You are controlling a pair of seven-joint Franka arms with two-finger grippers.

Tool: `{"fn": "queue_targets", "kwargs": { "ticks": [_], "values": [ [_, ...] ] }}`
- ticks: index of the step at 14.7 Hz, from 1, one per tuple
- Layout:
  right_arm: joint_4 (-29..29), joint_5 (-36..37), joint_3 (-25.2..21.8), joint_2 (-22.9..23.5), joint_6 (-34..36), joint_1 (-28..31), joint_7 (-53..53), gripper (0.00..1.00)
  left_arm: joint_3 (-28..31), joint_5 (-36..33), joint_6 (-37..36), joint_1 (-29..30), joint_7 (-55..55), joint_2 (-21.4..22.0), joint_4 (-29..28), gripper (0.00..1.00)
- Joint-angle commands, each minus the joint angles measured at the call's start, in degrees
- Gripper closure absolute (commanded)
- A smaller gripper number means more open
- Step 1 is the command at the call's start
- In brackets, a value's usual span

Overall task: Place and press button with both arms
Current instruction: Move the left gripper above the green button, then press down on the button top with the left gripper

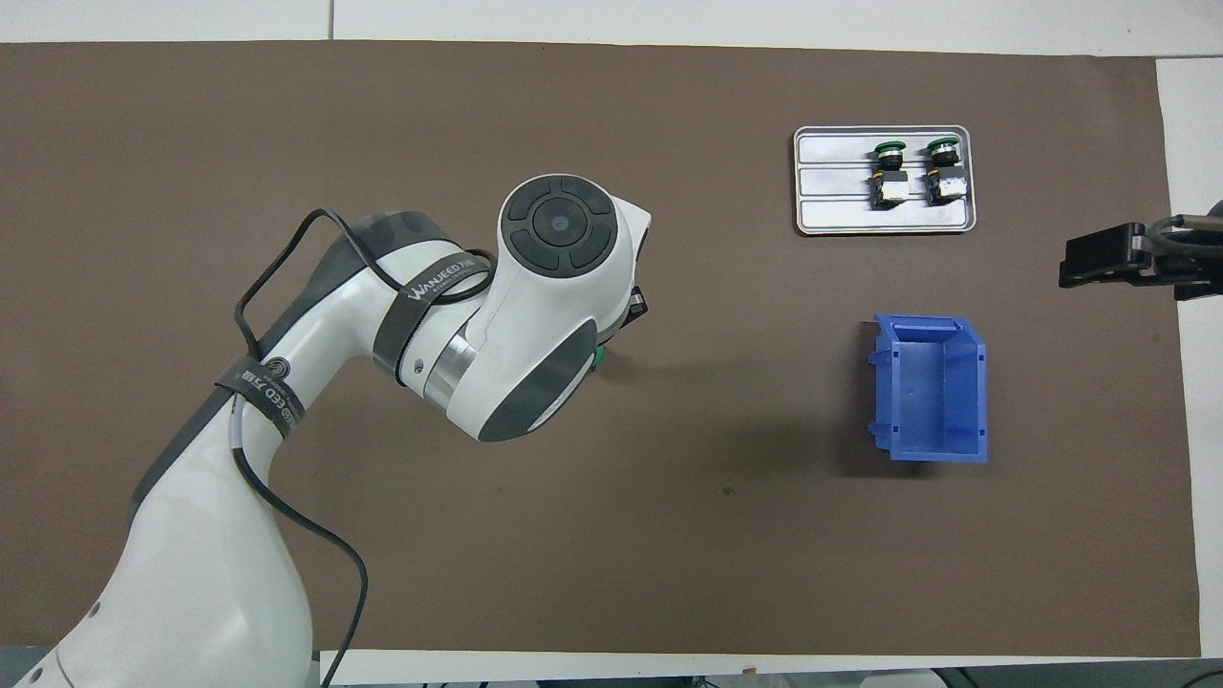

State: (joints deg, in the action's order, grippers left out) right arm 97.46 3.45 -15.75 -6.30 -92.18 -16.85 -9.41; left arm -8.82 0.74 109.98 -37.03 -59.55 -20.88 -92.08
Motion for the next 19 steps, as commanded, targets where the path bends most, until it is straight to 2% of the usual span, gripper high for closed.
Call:
{"fn": "queue_targets", "kwargs": {
  "ticks": [1, 4, 7, 19],
  "values": [
    [0.98, -0.11, 0.37, -1.09, 0.51, 0.59, 0.71, 0.01, 0.64, -0.92, 3.05, -0.76, 0.40, 1.71, -4.33, 1.00],
    [0.98, -0.11, 0.37, -1.17, 0.51, 0.59, 0.71, 0.01, 0.64, -0.92, 4.01, -0.59, 0.67, 1.98, -5.56, 1.00],
    [1.15, -0.11, 0.29, -1.18, 0.59, 0.94, 0.71, 0.01, 0.64, -0.92, 8.75, -0.76, 0.40, 3.47, -10.13, 1.00],
    [1.07, -0.02, 1.52, -1.35, 2.70, -0.20, 5.37, 0.01, 0.73, -0.92, 10.61, -1.11, -0.56, 2.42, -10.49, 1.00]
  ]
}}
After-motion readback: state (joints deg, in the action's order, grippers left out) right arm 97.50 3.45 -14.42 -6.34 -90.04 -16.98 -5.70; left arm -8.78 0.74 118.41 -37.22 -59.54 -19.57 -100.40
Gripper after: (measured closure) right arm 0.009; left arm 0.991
